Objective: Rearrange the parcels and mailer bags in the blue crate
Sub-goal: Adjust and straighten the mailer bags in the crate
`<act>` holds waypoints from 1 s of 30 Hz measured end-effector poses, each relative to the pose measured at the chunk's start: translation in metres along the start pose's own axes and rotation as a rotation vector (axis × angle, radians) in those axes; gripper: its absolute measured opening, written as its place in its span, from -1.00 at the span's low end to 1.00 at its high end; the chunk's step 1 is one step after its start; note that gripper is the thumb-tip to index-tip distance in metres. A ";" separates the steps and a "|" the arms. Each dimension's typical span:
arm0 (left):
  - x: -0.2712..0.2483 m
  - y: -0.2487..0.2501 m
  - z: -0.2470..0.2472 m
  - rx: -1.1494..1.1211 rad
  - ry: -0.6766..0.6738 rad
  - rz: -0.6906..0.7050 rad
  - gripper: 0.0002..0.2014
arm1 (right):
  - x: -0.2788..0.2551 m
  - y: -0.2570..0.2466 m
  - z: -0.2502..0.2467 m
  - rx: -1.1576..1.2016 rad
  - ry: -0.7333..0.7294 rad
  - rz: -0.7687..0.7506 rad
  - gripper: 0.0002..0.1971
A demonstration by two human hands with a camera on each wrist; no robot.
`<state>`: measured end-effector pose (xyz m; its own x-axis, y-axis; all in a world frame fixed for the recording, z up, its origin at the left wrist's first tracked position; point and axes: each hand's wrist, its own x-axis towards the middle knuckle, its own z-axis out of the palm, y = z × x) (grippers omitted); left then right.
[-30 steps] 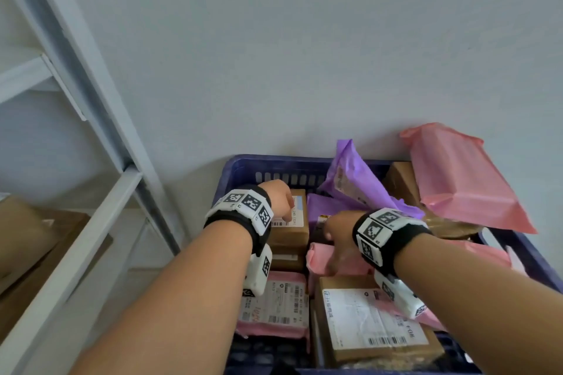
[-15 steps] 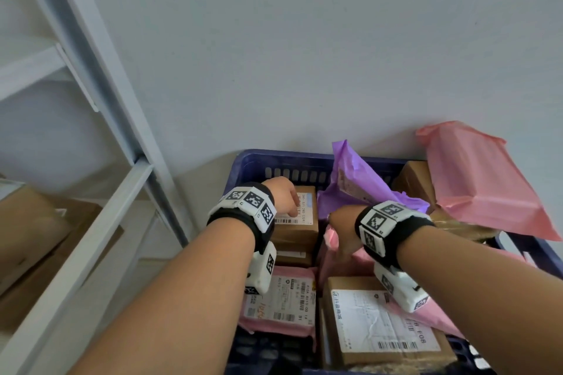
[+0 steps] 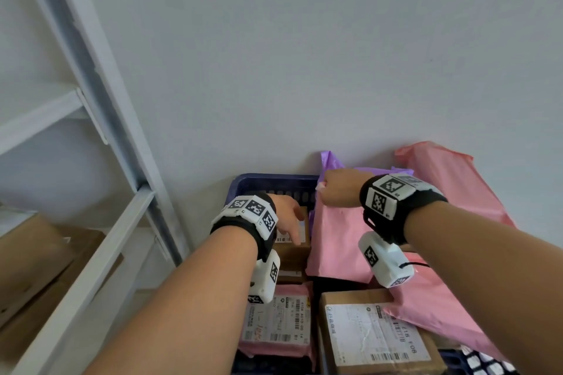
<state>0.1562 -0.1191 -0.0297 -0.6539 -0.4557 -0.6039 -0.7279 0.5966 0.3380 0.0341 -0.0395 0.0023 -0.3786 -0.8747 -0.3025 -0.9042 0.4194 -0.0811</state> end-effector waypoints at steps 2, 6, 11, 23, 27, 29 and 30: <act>-0.002 -0.001 -0.001 -0.087 -0.036 0.021 -0.14 | -0.001 0.000 -0.011 0.104 0.068 0.032 -0.75; -0.003 -0.001 -0.001 -0.214 0.025 0.048 -0.11 | 0.003 0.004 -0.020 0.357 0.238 0.091 -0.66; -0.009 -0.005 -0.006 -0.203 0.226 0.060 -0.41 | 0.001 0.003 -0.024 0.552 0.281 0.061 -0.79; -0.032 -0.047 -0.029 -0.476 0.539 0.066 -0.44 | -0.004 0.009 0.002 1.128 -0.265 0.190 -0.22; -0.029 -0.054 -0.021 -0.835 0.443 0.083 -0.31 | -0.001 0.009 0.012 1.250 -0.176 0.103 -0.40; -0.034 -0.055 -0.022 -1.116 0.329 0.080 -0.42 | 0.000 0.011 0.014 1.284 -0.106 0.043 -0.36; -0.035 -0.055 -0.024 -1.239 0.275 0.066 -0.50 | -0.001 0.012 0.014 1.286 -0.064 0.028 -0.31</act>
<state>0.2140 -0.1517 -0.0095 -0.6088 -0.6590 -0.4417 -0.3003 -0.3239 0.8972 0.0261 -0.0305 -0.0117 -0.3516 -0.8639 -0.3607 -0.0429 0.3998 -0.9156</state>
